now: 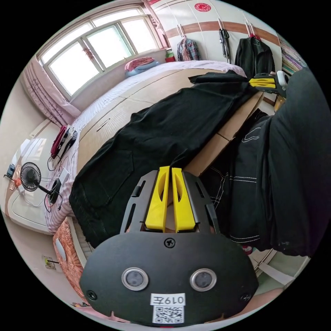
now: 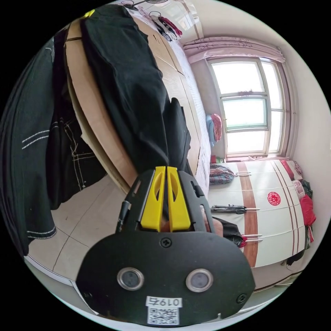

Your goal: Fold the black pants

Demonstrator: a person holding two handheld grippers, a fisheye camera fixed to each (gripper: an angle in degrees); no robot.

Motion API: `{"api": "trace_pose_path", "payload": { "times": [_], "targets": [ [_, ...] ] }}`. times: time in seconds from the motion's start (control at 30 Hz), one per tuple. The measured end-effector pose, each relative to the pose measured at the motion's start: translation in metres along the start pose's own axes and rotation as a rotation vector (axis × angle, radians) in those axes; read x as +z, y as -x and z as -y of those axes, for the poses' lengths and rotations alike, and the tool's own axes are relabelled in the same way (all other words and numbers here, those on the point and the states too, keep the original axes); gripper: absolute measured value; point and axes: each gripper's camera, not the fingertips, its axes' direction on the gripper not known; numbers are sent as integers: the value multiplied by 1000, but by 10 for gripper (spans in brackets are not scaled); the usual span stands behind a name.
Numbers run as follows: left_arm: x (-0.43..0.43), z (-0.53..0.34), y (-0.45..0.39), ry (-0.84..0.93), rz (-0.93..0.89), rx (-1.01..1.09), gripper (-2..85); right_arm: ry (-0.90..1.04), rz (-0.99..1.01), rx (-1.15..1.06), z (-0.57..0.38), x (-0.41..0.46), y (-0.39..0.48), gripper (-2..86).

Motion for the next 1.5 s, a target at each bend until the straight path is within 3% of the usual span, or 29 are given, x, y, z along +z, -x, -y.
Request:
{"api": "trace_pose_path", "payload": {
  "times": [0.17, 0.3, 0.53, 0.7, 0.9, 1.27, 1.5],
  "targets": [
    [0, -3, -19, 10, 62, 38, 3, 1, 3, -81, -13, 7, 40, -9],
    [6, -12, -28, -11, 72, 21, 3, -15, -112, -68, -21, 13, 66, -9],
    [16, -10, -21, -19, 54, 31, 4, -39, 128, 145, -23, 24, 24, -8],
    [31, 7, -14, -8, 142, 75, 4, -46, 52, 106, 4, 40, 24, -9],
    [61, 45, 10, -7, 207, 123, 4, -43, 93, 131, 37, 68, -7, -9],
    [107, 91, 44, -21, 233, 58, 7, -17, 73, 182, 105, 111, -63, -8],
    [88, 66, 73, -121, 60, -84, 23, -1, 28, 173, 125, 95, -77, -8]
  ]
}}
